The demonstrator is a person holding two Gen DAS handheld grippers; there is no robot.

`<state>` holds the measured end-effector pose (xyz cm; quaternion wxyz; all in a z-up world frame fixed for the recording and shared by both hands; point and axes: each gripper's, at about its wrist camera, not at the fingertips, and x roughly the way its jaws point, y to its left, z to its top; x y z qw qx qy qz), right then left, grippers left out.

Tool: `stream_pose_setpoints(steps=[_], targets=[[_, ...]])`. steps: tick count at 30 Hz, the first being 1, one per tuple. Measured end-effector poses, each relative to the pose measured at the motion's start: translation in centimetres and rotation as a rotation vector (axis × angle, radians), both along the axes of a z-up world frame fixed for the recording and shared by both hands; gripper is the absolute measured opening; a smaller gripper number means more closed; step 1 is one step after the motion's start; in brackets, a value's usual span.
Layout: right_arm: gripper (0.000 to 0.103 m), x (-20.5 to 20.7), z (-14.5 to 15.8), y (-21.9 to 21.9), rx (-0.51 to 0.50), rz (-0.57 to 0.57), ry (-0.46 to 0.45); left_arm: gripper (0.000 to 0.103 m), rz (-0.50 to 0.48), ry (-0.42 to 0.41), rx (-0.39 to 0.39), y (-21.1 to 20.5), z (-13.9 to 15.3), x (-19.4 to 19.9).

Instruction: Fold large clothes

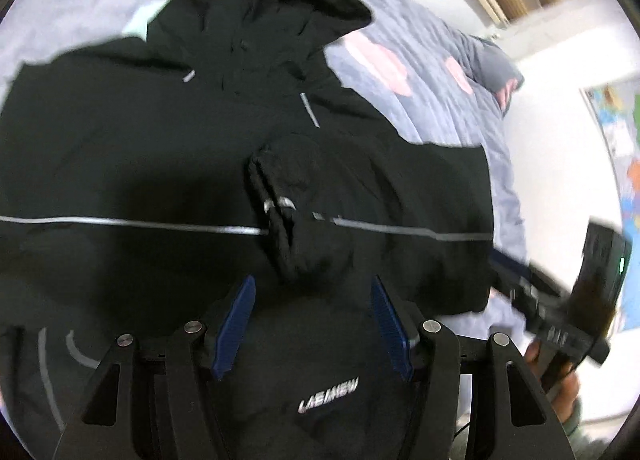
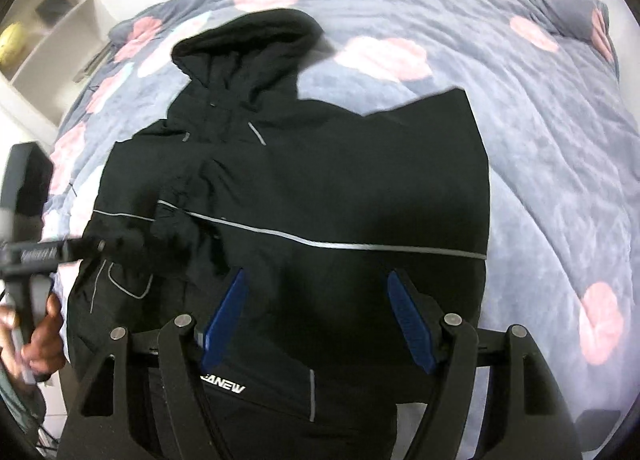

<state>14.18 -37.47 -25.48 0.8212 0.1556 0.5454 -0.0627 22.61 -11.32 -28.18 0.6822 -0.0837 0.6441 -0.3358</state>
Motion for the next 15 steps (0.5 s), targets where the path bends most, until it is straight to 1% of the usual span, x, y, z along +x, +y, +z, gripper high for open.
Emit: stream_pose_setpoints(steps=[3,5,7,11,13,14,15], targets=[[0.075,-0.1,-1.0,-1.0,0.034,-0.021,0.013,0.062,0.015,0.047,-0.023,-0.9,-1.9,1.5],[0.075,0.2,-1.6,-1.5,0.035,-0.025,0.025,0.062,0.004,0.078,0.002,-1.9,-3.2,2.2],[0.075,0.6,-2.0,-1.6,0.039,-0.027,0.035,0.062,-0.007,0.093,0.003,-2.7,-4.1,2.6],[0.075,1.3,-2.7,-1.9,0.043,-0.034,0.056,0.062,-0.012,0.145,-0.029,-4.0,-5.0,2.9],[0.075,1.5,-2.8,-1.9,0.041,-0.040,0.061,0.062,-0.014,0.157,-0.044,-4.3,-5.0,3.1],[0.075,1.6,-2.9,-1.9,0.043,-0.043,0.063,0.063,-0.018,0.165,-0.053,-4.5,-4.9,3.3],[0.075,1.7,-3.0,-1.9,0.045,-0.046,0.065,0.066,-0.019,0.175,-0.065,-4.4,-5.0,3.4]])
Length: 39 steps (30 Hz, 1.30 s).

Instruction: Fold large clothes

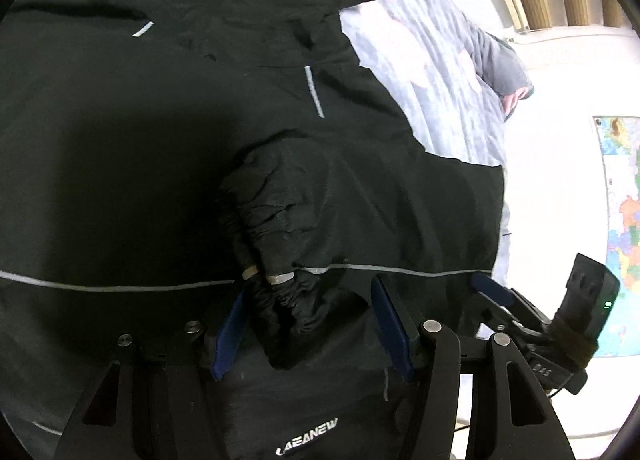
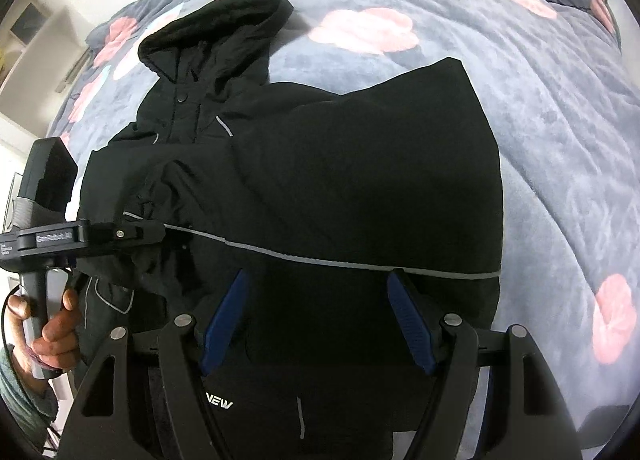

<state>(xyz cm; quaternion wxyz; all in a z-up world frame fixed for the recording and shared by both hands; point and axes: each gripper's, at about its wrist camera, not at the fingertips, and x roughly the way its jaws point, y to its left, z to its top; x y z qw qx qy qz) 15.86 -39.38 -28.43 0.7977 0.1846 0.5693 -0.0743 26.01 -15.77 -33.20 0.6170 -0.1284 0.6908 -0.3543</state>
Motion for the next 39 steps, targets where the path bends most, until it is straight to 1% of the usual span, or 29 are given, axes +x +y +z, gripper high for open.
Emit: stream_pose_setpoints(steps=[2,4,5,6,7,8,9,13,15,16,17,18,20,21,23,25,26,28,29,30,32,33,35,37,38,39], targets=[[0.075,0.1,-0.1,-0.1,0.006,-0.008,0.004,0.069,0.015,0.017,-0.021,0.1,-0.2,0.4],[0.075,0.2,-0.2,-0.1,0.006,-0.012,0.009,0.069,0.028,0.003,0.009,0.1,-0.6,1.0],[0.075,0.3,-0.2,-0.1,0.004,-0.012,0.011,0.066,0.027,0.001,0.011,0.2,-0.7,1.0],[0.075,0.3,-0.2,0.0,0.001,-0.011,0.012,0.044,0.023,-0.005,0.006,0.1,-0.8,1.1],[0.075,0.3,-0.1,0.1,-0.008,-0.009,0.013,0.032,0.013,-0.013,0.013,0.1,-0.9,1.1],[0.075,0.3,0.0,0.2,-0.009,-0.005,0.011,0.030,-0.002,-0.029,0.037,0.0,-0.8,1.0],[0.075,0.3,0.2,0.2,-0.007,-0.003,0.008,0.027,-0.010,-0.050,0.040,0.1,-0.4,0.8],[0.075,0.4,1.4,0.2,-0.018,-0.011,-0.019,0.024,-0.004,-0.154,-0.010,1.2,3.6,0.4],[0.075,0.6,2.3,0.1,-0.010,-0.015,-0.049,0.024,0.022,-0.224,-0.053,2.7,7.0,0.8],[0.075,0.7,2.8,0.2,-0.011,-0.014,-0.062,0.024,0.032,-0.250,-0.060,3.4,8.1,0.9],[0.075,1.0,3.3,0.3,-0.015,-0.013,-0.079,0.024,0.054,-0.297,-0.061,4.6,9.8,1.3],[0.075,1.3,3.6,0.4,-0.018,-0.009,-0.088,0.024,0.071,-0.327,-0.057,5.7,10.8,1.7],[0.075,2.1,3.6,0.9,-0.023,0.008,-0.093,0.024,0.114,-0.376,-0.029,8.1,12.3,2.6],[0.075,2.5,3.3,1.1,-0.026,0.016,-0.087,0.024,0.130,-0.391,-0.008,9.2,12.4,3.0],[0.075,3.6,2.1,1.8,-0.029,0.034,-0.063,0.024,0.176,-0.399,0.060,11.6,11.8,3.9],[0.075,4.7,0.4,2.6,-0.035,0.056,-0.027,0.024,0.204,-0.370,0.132,14.0,10.1,4.8],[0.075,5.4,-0.8,3.2,-0.044,0.070,-0.003,0.025,0.205,-0.350,0.154,14.6,9.1,5.1],[0.075,6.3,-2.8,4.0,-0.068,0.085,0.049,0.027,0.195,-0.281,0.213,15.6,5.9,5.4],[0.075,6.9,-4.3,4.4,-0.078,0.088,0.091,0.030,0.192,-0.245,0.252,16.2,3.9,5.5],[0.075,7.1,-5.1,4.6,-0.082,0.086,0.111,0.034,0.193,-0.227,0.266,16.7,2.6,5.4],[0.077,7.7,-6.3,5.0,-0.091,0.092,0.139,0.039,0.206,-0.197,0.270,17.1,0.3,5.0],[0.078,8.0,-6.6,5.0,-0.091,0.094,0.145,0.039,0.221,-0.181,0.252,17.4,-0.4,4.9],[0.079,8.4,-7.0,4.7,-0.089,0.090,0.153,0.040,0.247,-0.157,0.225,18.0,-0.5,5.0],[0.080,8.5,-7.2,4.3,-0.075,0.080,0.158,0.040,0.235,-0.145,0.216,18.1,-0.1,5.3],[0.080,8.6,-7.1,4.3,-0.071,0.080,0.159,0.042,0.215,-0.144,0.219,18.2,0.2,5.2],[0.080,8.5,-7.0,4.3,-0.073,0.084,0.158,0.048,0.189,-0.150,0.231,18.5,0.8,5.2]])
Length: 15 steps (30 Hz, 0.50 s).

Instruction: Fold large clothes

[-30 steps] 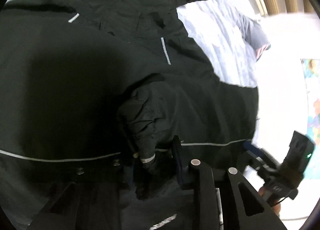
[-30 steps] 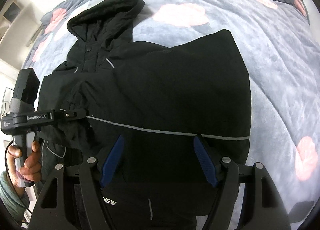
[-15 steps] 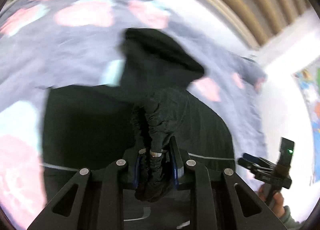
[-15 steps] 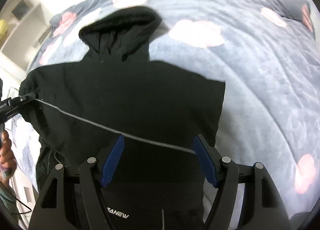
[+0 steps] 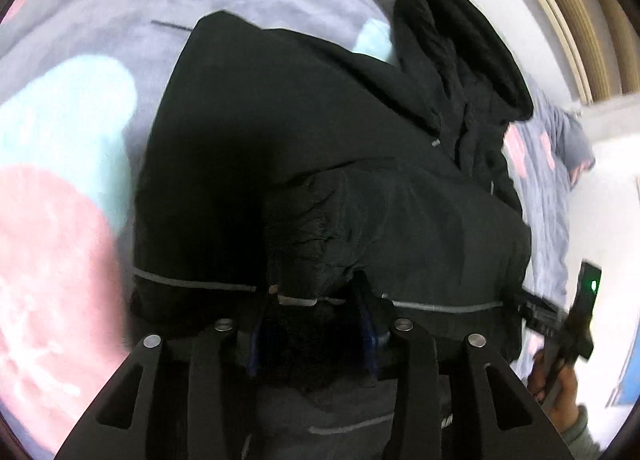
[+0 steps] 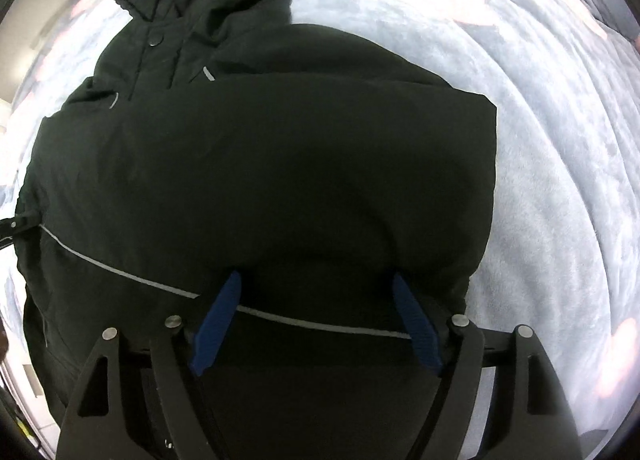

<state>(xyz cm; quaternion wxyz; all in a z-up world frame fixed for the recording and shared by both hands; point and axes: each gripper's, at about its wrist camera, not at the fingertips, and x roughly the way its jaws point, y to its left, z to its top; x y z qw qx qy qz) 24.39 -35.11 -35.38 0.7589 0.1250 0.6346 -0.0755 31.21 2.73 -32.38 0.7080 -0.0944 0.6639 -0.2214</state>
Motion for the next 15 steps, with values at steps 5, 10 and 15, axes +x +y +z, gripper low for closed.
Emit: stream_pose_setpoints(steps=[5,10,15], targets=[[0.080,-0.9,3.0,0.4,0.004,0.008,-0.050,0.055,0.003,-0.163,0.142,4.4,6.4,-0.7],[0.080,-0.8,5.5,3.3,-0.035,0.092,-0.124,0.056,0.019,-0.223,0.017,5.4,10.4,-1.6],[0.078,1.0,3.2,6.4,-0.107,0.162,-0.072,0.059,-0.109,-0.172,-0.090,-1.9,7.9,-3.1]])
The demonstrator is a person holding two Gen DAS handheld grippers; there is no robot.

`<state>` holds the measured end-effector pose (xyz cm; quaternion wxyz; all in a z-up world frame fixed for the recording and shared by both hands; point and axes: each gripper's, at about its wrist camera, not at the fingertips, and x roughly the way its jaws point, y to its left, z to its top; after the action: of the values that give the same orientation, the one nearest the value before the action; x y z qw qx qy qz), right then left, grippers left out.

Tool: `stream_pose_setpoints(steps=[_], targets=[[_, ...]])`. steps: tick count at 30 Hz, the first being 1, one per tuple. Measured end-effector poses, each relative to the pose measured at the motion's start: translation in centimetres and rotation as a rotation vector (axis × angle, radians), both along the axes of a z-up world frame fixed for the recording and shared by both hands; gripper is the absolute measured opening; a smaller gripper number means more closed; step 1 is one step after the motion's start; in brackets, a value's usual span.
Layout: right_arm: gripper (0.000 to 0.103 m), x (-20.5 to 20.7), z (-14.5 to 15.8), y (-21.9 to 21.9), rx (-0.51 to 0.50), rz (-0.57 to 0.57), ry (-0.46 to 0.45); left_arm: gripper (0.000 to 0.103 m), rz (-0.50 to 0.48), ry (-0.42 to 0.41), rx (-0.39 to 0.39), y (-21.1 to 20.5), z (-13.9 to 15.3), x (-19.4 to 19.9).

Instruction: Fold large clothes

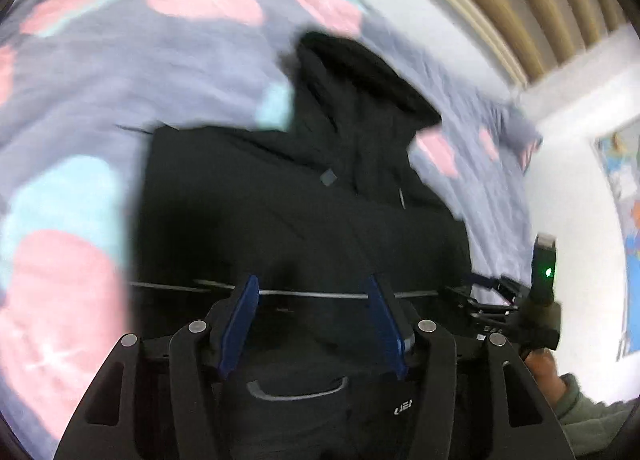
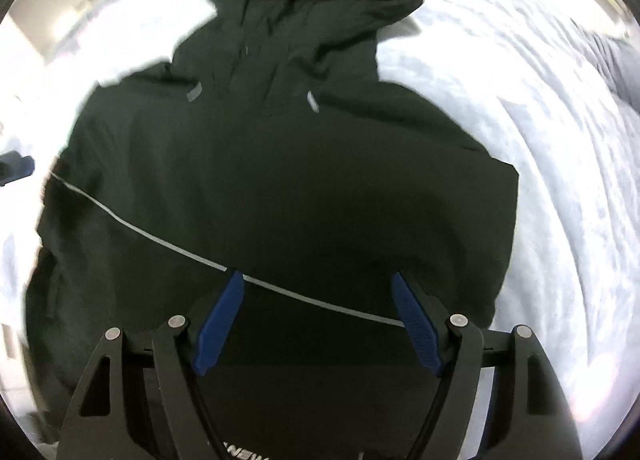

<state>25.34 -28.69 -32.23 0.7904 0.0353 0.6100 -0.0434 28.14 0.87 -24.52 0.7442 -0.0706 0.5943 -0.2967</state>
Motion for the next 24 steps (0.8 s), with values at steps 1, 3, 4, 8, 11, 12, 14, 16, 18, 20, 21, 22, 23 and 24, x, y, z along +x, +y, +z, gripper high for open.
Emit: stream_pose_setpoints(steps=[1,3,4,8,11,12,14,16,18,20,21,22,23,24], targets=[[0.078,0.1,-0.5,0.3,-0.019,0.005,0.014,0.058,-0.033,0.016,0.065,-1.9,-1.8,-0.2],[0.078,0.0,-1.6,0.7,-0.050,0.021,0.031,0.058,-0.070,0.049,0.154,-4.3,-4.9,-0.5],[0.078,0.0,-2.1,0.8,-0.063,0.033,0.041,0.058,-0.082,0.056,0.197,-5.0,-6.5,-0.6],[0.080,0.2,-3.2,1.0,-0.090,0.053,0.052,0.058,-0.072,0.055,0.226,-4.4,-9.1,-0.8],[0.083,0.1,-3.7,0.8,-0.091,0.044,0.054,0.058,-0.076,0.059,0.230,-4.1,-8.8,-0.9],[0.083,0.1,-3.6,0.6,-0.087,0.036,0.058,0.058,-0.081,0.058,0.234,-4.0,-8.5,-1.1],[0.083,-0.2,-2.6,0.4,-0.080,0.011,0.071,0.058,-0.094,0.055,0.238,-3.7,-7.5,-1.5],[0.082,-1.1,-0.7,0.0,-0.046,-0.021,0.039,0.058,-0.116,0.031,0.205,-3.4,-5.4,-1.7],[0.081,-2.3,0.9,-0.6,-0.022,-0.075,0.003,0.058,-0.130,-0.006,0.170,-3.1,-3.5,-2.4],[0.081,-3.4,1.2,-1.7,-0.040,-0.153,-0.001,0.058,-0.125,-0.022,0.172,-2.3,-2.9,-2.4],[0.081,-3.7,0.9,-2.3,-0.044,-0.180,0.013,0.058,-0.121,-0.013,0.177,-2.8,-3.3,-2.0],[0.081,-4.1,0.0,-3.0,-0.044,-0.223,0.051,0.058,-0.119,0.003,0.177,-2.5,-3.9,-1.9],[0.081,-4.4,-1.0,-3.7,-0.039,-0.265,0.089,0.058,-0.116,0.038,0.175,-2.0,-5.1,-1.6],[0.081,-4.5,-1.6,-4.0,-0.022,-0.288,0.105,0.058,-0.113,0.067,0.174,-1.9,-6.1,-1.2]])
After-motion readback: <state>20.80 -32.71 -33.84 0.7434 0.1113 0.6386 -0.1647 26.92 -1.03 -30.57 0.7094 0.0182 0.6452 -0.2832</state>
